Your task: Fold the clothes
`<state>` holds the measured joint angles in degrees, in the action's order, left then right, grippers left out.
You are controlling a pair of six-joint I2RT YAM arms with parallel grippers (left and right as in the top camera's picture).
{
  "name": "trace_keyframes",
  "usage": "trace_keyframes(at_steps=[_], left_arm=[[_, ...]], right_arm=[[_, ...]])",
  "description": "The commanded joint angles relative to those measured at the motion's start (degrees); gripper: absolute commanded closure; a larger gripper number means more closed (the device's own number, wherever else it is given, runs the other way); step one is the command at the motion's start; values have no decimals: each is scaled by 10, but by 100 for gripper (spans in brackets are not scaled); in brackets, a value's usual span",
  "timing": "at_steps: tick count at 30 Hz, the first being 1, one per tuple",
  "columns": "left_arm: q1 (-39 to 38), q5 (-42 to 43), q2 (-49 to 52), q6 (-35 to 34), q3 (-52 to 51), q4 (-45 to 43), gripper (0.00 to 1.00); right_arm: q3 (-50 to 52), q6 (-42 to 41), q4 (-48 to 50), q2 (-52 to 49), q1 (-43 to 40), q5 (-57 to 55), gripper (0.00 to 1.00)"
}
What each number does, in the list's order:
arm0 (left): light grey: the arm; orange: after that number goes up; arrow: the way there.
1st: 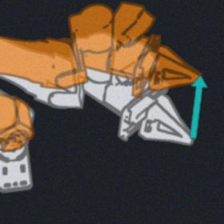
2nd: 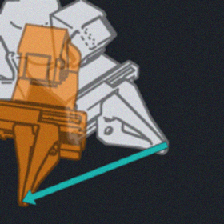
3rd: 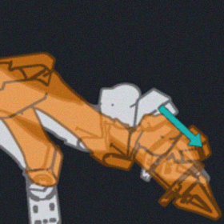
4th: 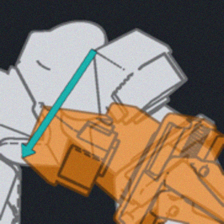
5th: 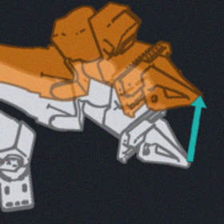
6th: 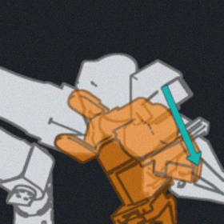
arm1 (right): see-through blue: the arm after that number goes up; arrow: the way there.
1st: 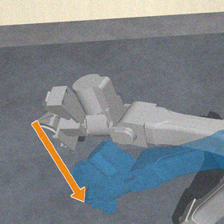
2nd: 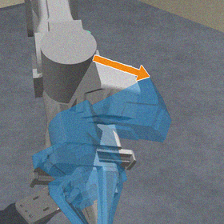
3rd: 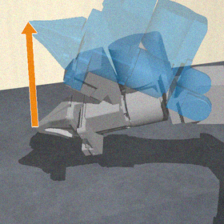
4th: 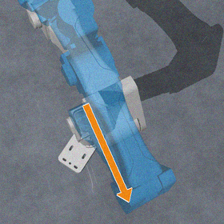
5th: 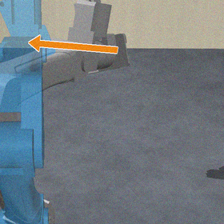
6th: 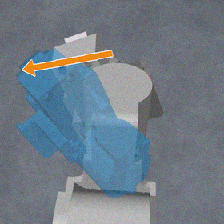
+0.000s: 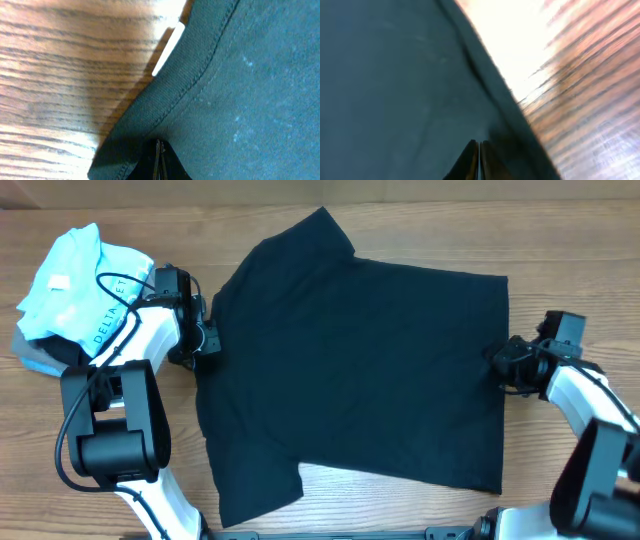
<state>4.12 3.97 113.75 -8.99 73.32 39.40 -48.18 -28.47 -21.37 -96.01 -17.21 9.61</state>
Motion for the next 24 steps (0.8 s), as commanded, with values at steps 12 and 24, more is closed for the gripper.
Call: trace_keyframes(at_steps=[12,24], left_arm=[[0,34,-20,7,8,10,68],[-15,174,-21,46,16,-37,72]], right_arm=[[-56,-33,72,-143,-63,-121,96],[-260,90,-108,-100,-104,212,56]])
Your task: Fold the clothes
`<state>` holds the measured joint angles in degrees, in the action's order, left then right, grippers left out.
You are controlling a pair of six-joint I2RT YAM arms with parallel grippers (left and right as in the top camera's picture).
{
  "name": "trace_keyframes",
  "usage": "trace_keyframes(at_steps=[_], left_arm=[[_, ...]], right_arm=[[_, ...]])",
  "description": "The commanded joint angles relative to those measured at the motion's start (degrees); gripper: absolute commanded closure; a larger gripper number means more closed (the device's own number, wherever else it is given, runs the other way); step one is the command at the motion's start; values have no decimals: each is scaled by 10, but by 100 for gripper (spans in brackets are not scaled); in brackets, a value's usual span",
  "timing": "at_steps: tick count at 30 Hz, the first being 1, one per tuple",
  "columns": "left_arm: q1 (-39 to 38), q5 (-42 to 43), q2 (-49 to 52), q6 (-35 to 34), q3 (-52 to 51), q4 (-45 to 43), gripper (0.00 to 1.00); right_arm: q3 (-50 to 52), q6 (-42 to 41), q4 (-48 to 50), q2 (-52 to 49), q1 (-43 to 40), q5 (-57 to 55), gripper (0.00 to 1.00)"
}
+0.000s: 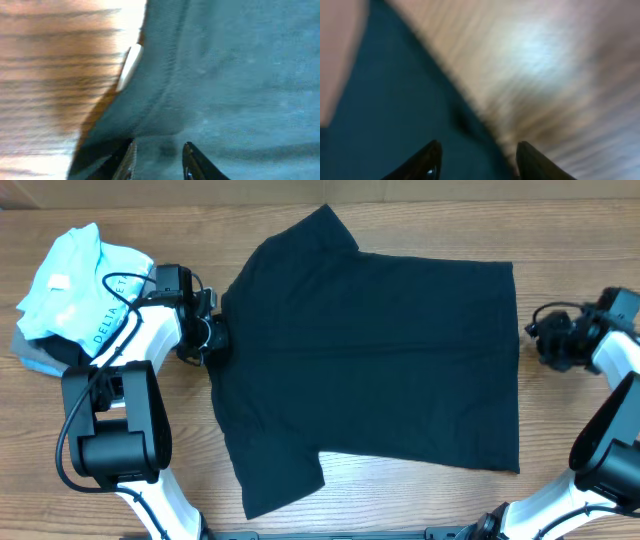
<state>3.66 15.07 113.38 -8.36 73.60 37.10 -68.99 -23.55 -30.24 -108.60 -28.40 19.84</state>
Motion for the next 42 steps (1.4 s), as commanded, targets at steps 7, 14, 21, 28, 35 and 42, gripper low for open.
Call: trace_keyframes(at_steps=[7,14,21,28,35,42], left_arm=[[-39,88,-15,46,19,-109,91],[-62,83,10,45,19,-233,83],[-57,46,83,45,20,-314,86],[-36,-31,126,33,20,-329,93],[12,-36,128,-23,24,-329,92],[18,54,116,-19,36,-324,80]], right_arm=[[-65,41,-92,32,33,120,75],[-65,50,-130,32,53,120,75],[-65,66,-144,32,71,120,75],[-64,103,-173,32,84,106,75],[-63,101,-161,31,85,67,75],[-26,101,-110,30,101,66,79]])
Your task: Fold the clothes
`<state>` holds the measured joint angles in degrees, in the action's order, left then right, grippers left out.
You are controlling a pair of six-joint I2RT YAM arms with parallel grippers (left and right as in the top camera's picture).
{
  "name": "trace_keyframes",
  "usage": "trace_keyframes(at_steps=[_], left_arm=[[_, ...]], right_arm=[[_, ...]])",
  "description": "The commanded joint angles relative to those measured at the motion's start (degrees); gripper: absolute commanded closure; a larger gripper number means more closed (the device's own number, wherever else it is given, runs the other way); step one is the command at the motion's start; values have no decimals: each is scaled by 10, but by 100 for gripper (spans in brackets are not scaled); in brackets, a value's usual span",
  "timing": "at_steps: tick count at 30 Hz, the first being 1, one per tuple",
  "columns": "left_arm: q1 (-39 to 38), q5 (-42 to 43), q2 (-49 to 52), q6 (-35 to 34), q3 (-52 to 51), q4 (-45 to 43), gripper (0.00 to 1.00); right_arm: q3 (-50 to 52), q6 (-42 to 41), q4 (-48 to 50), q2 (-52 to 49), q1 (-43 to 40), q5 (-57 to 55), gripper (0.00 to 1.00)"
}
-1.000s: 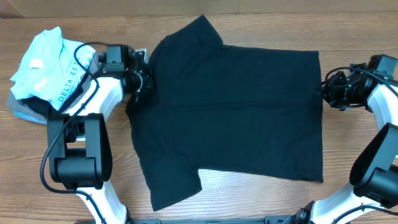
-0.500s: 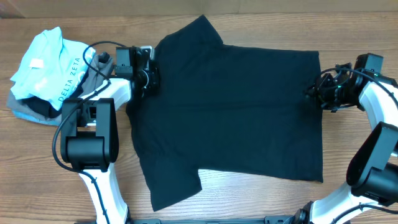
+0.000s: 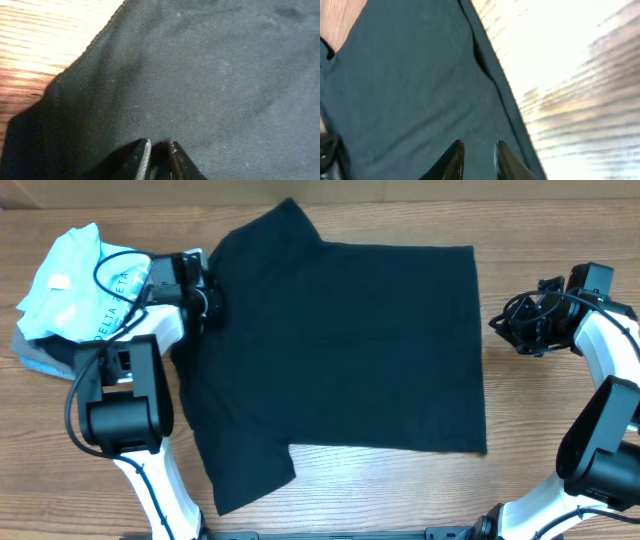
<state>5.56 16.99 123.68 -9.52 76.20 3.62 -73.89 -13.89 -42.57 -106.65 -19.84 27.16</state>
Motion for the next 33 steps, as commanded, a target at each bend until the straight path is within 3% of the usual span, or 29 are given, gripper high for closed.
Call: trace_keyframes(at_steps=[1,7,10,14,18,21,24,25,33], left_arm=[[-1,41,8,-8,12,14,77],[-1,54,-73,-7,29,59,67],[-1,53,-130,3,41,99,63],[-1,53,-205,6,59,173,60],[-1,52,-272,21,68,261,59],[-1,37,-310,32,68,326,59],[0,25,-344,37,68,392,57],[-1,25,-354,37,68,410,56],[-1,26,-402,13,68,600,56]], right_arm=[[32,4,23,10,22,-8,81],[91,-64,32,7,67,-118,92],[125,-79,51,7,76,-172,96],[143,-165,48,7,64,-310,96],[125,-156,52,8,37,-255,96],[97,-117,44,10,19,-165,87],[74,-58,28,17,10,-51,62],[68,-47,19,21,9,-21,58],[59,-36,-29,122,8,56,51]])
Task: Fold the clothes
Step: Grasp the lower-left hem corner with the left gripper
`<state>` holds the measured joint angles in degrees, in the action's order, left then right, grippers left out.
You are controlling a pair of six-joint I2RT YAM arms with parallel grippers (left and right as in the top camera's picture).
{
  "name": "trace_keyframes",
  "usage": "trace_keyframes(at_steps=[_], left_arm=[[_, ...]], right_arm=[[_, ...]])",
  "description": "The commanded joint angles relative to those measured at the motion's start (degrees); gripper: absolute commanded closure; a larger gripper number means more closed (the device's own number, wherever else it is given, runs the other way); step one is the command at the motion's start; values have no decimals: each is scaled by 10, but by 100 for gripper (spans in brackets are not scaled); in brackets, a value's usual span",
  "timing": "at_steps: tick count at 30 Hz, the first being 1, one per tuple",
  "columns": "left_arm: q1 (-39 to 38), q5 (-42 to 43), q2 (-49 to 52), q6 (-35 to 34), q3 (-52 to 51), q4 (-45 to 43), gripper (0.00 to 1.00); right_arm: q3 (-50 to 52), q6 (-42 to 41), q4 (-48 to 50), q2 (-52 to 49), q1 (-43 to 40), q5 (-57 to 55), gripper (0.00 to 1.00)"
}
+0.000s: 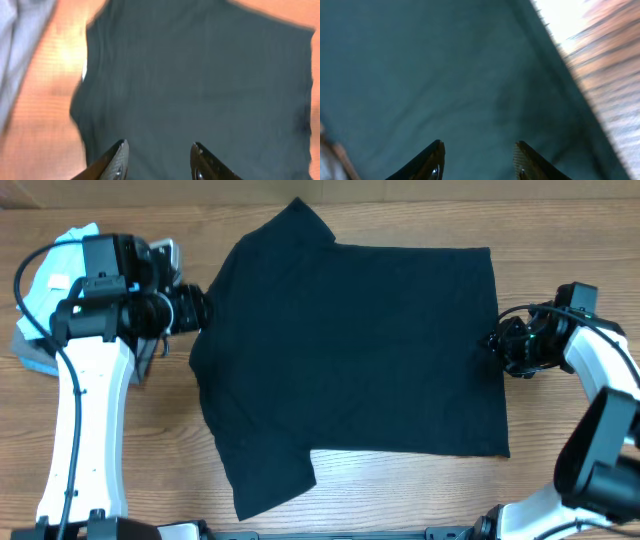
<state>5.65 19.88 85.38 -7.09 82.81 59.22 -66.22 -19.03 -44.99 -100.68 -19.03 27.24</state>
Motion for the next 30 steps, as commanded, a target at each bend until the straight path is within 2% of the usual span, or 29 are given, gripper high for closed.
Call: trace_keyframes(at_steps=[1,5,8,10,12,13,18,23,30], left_arm=[[-2,-3,-18,-26,0,76,56],[-13,-1,-18,-68,-35,163,57],[-28,0,-18,-99,-84,187,58],[-39,-5,-18,-119,-127,179,58],[-47,-14,-18,-143,-177,160,49],[-49,-14,-18,-154,-203,147,49],[-50,14,-18,-189,-316,100,51],[-60,26,-18,-189,-375,90,52],[-104,36,-18,-228,-443,37,50]], right_arm=[[-17,15,-13,82,0,60,50],[-17,15,-46,144,0,61,46],[-17,15,-75,173,0,58,44],[-17,15,-93,180,0,59,43],[-17,15,-107,181,0,59,43],[-17,15,-113,180,0,58,42],[-17,15,-129,180,0,49,41],[-17,15,-127,180,0,35,41],[-17,15,-127,179,0,28,40]])
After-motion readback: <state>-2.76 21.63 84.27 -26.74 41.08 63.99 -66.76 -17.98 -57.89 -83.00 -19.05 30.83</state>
